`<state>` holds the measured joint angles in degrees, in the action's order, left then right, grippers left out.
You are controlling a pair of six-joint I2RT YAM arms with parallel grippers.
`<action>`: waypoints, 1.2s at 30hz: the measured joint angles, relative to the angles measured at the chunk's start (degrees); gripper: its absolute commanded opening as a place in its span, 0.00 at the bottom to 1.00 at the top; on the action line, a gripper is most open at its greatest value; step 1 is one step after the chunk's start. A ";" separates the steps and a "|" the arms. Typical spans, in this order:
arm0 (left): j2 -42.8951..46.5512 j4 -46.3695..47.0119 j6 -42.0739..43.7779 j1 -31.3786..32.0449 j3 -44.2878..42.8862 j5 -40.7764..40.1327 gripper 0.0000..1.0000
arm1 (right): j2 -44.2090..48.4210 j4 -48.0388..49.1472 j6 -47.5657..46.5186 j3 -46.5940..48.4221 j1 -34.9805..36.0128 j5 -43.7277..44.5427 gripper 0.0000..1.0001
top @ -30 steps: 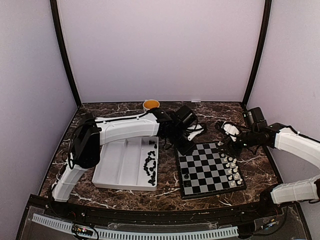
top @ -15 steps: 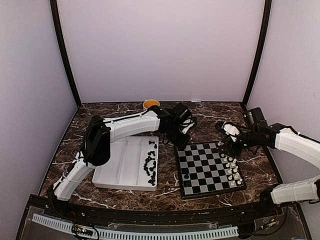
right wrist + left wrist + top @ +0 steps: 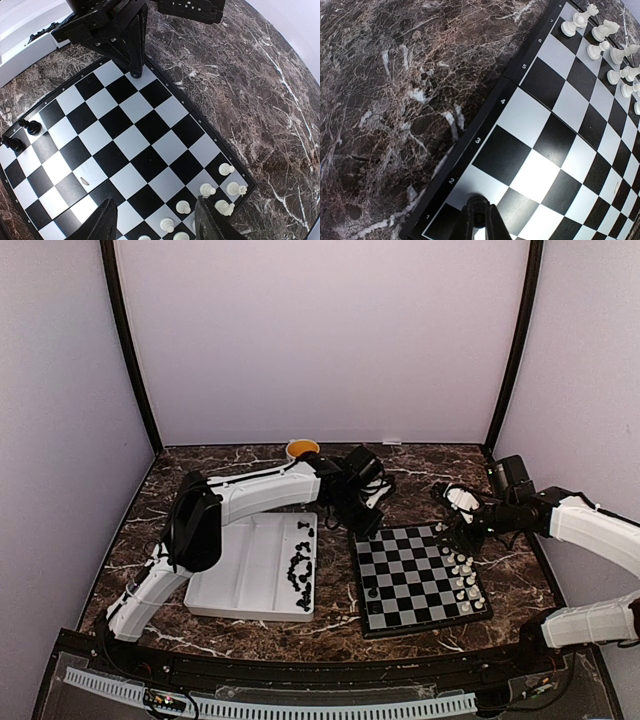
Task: Set up the chess pieces on the board
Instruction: Place the pawn at h7.
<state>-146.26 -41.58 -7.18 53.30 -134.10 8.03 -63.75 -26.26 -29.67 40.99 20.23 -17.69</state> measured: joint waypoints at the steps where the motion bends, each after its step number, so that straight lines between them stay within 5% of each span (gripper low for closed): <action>1: 0.00 0.07 -0.07 0.00 0.00 0.20 0.03 | 0.00 0.04 0.00 0.00 0.00 0.00 0.55; 18: -0.39 0.33 -1.01 0.02 0.00 0.48 0.25 | 0.00 0.15 0.02 0.00 0.00 -0.02 0.55; 28: -0.33 0.31 -0.79 0.02 0.00 1.14 0.49 | 0.00 0.15 0.02 0.00 0.00 0.00 0.55; 36: 9.03 -2.45 2.93 0.00 6.64 -4.52 0.45 | 0.00 0.15 0.09 0.00 0.00 0.02 0.55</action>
<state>-137.23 -44.03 -4.25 53.30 -127.46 3.51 -63.75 -26.11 -29.58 40.99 20.23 -17.67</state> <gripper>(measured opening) 0.492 0.548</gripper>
